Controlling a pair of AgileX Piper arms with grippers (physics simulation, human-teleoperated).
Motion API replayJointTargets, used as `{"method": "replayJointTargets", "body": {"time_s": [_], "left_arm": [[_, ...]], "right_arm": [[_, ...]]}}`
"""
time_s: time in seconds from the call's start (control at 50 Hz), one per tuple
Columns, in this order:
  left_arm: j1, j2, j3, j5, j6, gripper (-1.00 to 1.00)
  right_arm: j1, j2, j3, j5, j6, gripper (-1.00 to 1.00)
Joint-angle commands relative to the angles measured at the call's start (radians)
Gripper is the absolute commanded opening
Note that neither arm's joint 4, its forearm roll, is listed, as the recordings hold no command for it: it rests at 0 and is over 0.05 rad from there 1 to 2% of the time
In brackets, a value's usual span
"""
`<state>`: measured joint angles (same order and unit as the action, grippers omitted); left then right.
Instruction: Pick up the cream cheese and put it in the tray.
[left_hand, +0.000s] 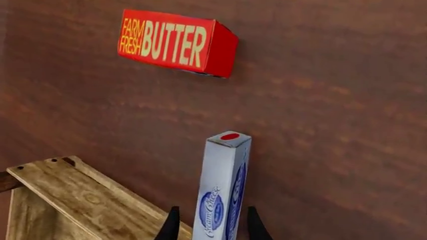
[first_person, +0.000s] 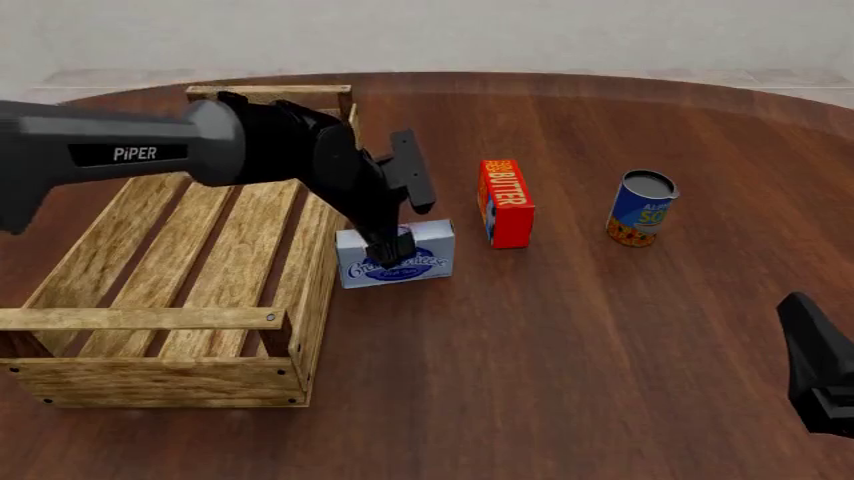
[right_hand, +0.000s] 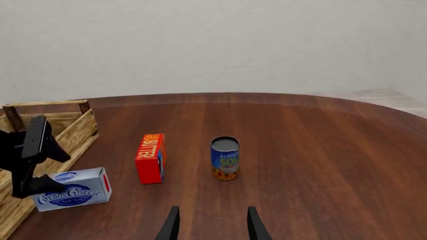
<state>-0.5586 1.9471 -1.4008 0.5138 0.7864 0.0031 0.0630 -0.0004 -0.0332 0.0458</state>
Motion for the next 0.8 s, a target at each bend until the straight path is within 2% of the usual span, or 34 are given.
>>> {"method": "replayJointTargets", "body": {"time_s": [0.02,0.42,0.54,0.8], "left_arm": [[-0.008,0.02,-0.007,0.009,-0.004,1.0],[0.025,0.056,-0.039,0.026,-0.002,1.0],[0.026,0.073,-0.088,0.054,-0.029,1.0],[0.022,0.098,-0.098,0.057,-0.039,1.0]], "right_arm": [[0.0,0.003,0.0,-0.001,0.001,1.0],[-0.002,0.003,0.0,-0.001,0.003,1.0],[-0.003,0.005,0.0,-0.002,0.005,1.0],[-0.004,0.008,0.0,-0.004,0.007,1.0]]}}
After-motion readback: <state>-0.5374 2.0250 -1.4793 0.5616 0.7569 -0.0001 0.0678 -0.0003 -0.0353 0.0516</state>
